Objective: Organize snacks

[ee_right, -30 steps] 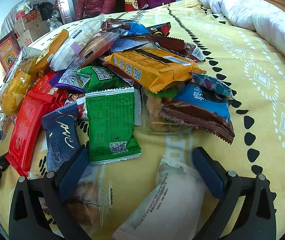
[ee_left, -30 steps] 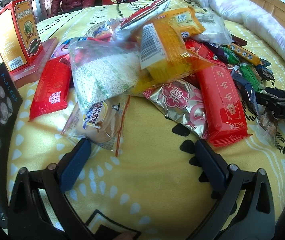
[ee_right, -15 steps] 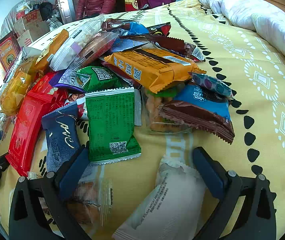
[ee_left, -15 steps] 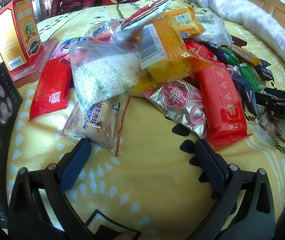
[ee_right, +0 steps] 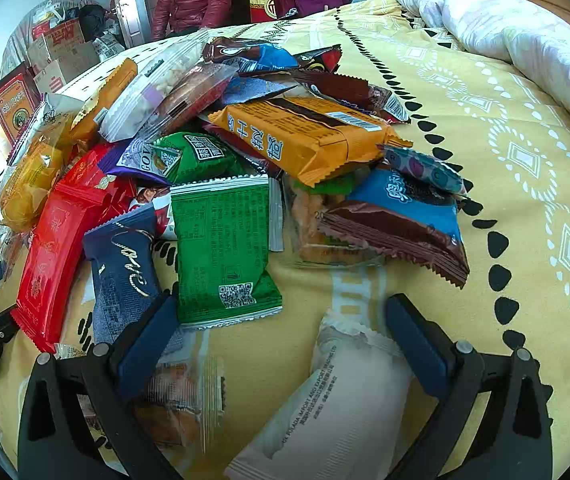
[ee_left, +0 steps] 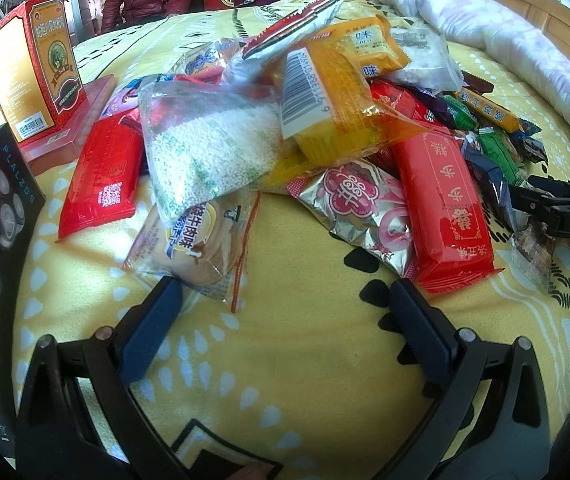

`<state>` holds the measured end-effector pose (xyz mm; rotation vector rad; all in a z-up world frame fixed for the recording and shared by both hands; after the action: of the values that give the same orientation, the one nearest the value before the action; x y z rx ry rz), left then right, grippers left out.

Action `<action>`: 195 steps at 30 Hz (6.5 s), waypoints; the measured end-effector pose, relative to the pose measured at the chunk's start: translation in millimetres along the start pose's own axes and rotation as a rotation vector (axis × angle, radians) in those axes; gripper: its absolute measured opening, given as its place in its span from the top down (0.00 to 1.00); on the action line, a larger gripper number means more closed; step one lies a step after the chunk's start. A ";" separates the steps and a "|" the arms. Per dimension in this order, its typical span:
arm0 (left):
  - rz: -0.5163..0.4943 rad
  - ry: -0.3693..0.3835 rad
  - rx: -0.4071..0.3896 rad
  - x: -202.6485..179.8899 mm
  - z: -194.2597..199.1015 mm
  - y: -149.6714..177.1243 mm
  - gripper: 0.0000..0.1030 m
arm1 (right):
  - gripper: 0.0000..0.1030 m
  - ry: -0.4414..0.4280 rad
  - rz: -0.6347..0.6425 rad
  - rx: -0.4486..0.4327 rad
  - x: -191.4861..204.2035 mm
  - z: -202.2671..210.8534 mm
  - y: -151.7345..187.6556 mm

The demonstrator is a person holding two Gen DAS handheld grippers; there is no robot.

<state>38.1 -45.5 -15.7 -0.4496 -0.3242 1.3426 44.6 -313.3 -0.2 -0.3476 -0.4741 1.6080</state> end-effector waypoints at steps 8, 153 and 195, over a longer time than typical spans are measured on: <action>0.003 0.010 0.006 0.8 2.7 -0.3 0.00 | 0.00 0.000 0.000 0.000 -0.1 0.0 0.1; 0.078 0.366 -0.051 51.6 161.0 -63.5 0.01 | 0.07 -0.367 0.064 -0.055 162.8 157.6 74.0; 0.174 0.628 0.064 62.8 114.8 -3.5 0.28 | 0.12 -0.253 0.935 0.062 222.5 41.4 -77.4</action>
<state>-0.6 29.9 84.2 -0.8281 0.2822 1.3021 70.4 -92.0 86.8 -0.3387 -0.4773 2.5913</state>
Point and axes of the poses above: each gripper's, at about its wrist camera, not at the fingertips, and z roughly against the way its jaws point, x to its left, y to its underside, the point moved 2 cm from there along -z, roughly the way its jaws point, and after that the axes turned 7 degrees about x, right-handed, at the moved point
